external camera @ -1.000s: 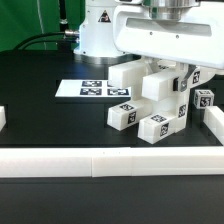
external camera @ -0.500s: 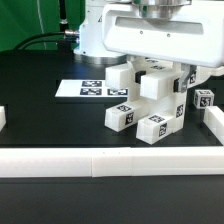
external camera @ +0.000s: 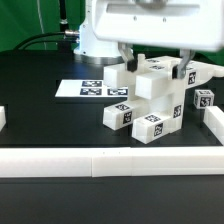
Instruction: Assemble chair
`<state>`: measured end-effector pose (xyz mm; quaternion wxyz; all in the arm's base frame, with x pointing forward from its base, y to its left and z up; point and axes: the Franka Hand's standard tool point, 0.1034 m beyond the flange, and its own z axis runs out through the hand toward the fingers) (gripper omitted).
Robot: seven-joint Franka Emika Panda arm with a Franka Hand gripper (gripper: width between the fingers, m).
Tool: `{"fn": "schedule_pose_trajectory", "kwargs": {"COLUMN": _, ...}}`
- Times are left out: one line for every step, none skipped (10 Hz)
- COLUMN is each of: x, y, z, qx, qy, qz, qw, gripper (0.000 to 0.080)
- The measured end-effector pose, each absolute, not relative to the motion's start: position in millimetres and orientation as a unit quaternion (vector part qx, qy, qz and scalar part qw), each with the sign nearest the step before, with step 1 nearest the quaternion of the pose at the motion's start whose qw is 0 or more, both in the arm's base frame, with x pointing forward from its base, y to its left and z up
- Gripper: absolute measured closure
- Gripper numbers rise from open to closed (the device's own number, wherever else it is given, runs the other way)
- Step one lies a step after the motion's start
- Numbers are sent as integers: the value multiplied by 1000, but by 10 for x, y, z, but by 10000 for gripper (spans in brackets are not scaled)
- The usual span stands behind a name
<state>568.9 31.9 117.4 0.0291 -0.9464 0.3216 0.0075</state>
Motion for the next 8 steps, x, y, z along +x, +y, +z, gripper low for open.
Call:
{"fn": "schedule_pose_trajectory", "kwargs": {"x": 5670, "y": 335, "z": 1288, "qx": -950, "qy": 310, "qz": 16, "qw": 34, "gripper": 150}}
{"fn": "schedule_pose_trajectory", "kwargs": {"x": 5657, "y": 366, "z": 1391, "qx": -950, "qy": 309, "qz": 18, "qw": 40, "gripper": 150}}
{"fn": "schedule_pose_trajectory", "kwargs": {"x": 5658, "y": 360, "z": 1375, "qx": -950, "qy": 309, "qz": 16, "qw": 39, "gripper": 150}}
{"fn": "schedule_pose_trajectory", "kwargs": {"x": 5655, "y": 360, "z": 1356, "qx": -950, "qy": 309, "qz": 18, "qw": 38, "gripper": 150}}
{"fn": "schedule_pose_trajectory", "kwargs": {"x": 5657, "y": 361, "z": 1358, "qx": -950, "qy": 309, "qz": 17, "qw": 38, "gripper": 150}}
{"fn": "schedule_pose_trajectory", "kwargs": {"x": 5647, "y": 357, "z": 1358, "qx": -956, "qy": 291, "qz": 17, "qw": 36, "gripper": 150}}
{"fn": "schedule_pose_trajectory", "kwargs": {"x": 5566, "y": 365, "z": 1371, "qx": -974, "qy": 222, "qz": 11, "qw": 39, "gripper": 150}}
{"fn": "schedule_pose_trajectory", "kwargs": {"x": 5406, "y": 370, "z": 1353, "qx": -983, "qy": 176, "qz": 14, "qw": 42, "gripper": 150}}
